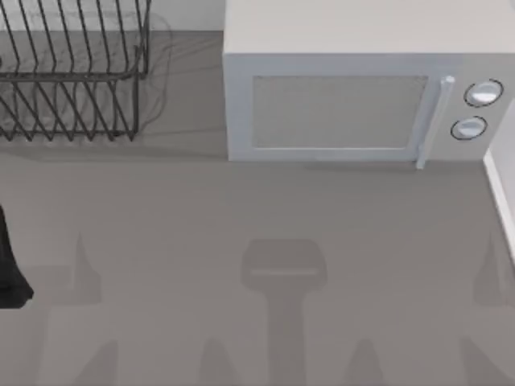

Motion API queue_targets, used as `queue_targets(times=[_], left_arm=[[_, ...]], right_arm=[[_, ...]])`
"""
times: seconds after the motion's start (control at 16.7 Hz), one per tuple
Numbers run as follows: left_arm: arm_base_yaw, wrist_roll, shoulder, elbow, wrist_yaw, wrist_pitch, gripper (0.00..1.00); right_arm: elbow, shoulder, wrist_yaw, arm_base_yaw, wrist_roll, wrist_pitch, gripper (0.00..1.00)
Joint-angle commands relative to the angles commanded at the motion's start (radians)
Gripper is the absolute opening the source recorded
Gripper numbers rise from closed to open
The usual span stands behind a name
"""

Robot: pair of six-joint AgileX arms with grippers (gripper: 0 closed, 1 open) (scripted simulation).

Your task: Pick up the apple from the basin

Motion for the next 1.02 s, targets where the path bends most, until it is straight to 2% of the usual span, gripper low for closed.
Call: queue_targets(times=[0.3, 0.48, 0.72, 1.02], left_arm=[[0.000, 0.000, 0.000, 0.000, 0.000, 0.000, 1.00], [0.000, 0.000, 0.000, 0.000, 0.000, 0.000, 1.00], [0.000, 0.000, 0.000, 0.000, 0.000, 0.000, 1.00], [0.000, 0.000, 0.000, 0.000, 0.000, 0.000, 1.00]], right_arm=[[0.010, 0.010, 0.000, -0.002, -0.002, -0.006, 1.00], [0.097, 0.104, 0.000, -0.020, -0.018, -0.065, 1.00], [0.319, 0.376, 0.000, -0.064, -0.061, -0.214, 1.00], [0.692, 0.876, 0.001, -0.139, -0.131, -0.463, 1.00]])
